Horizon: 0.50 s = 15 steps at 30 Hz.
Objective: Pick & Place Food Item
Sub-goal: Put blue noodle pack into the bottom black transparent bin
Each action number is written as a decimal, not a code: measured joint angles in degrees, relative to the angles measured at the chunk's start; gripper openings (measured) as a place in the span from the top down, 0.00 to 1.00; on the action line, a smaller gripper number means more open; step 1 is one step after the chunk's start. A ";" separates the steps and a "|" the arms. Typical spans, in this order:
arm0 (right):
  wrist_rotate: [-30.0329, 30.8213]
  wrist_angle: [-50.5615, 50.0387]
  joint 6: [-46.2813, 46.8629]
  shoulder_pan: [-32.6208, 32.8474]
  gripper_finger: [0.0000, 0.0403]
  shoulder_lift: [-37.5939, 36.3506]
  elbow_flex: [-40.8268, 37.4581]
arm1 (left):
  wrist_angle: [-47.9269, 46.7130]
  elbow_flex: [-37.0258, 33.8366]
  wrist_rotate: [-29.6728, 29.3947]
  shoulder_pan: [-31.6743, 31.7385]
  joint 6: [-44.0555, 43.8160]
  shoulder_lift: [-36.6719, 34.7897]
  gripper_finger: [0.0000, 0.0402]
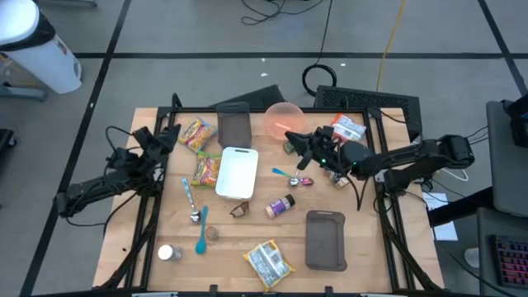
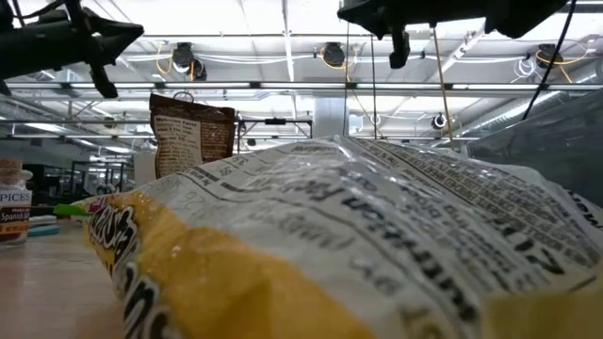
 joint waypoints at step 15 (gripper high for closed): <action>-8.72 8.37 -0.90 -1.66 0.87 1.31 0.40 | -0.22 14.09 3.26 0.00 0.84 3.30 0.78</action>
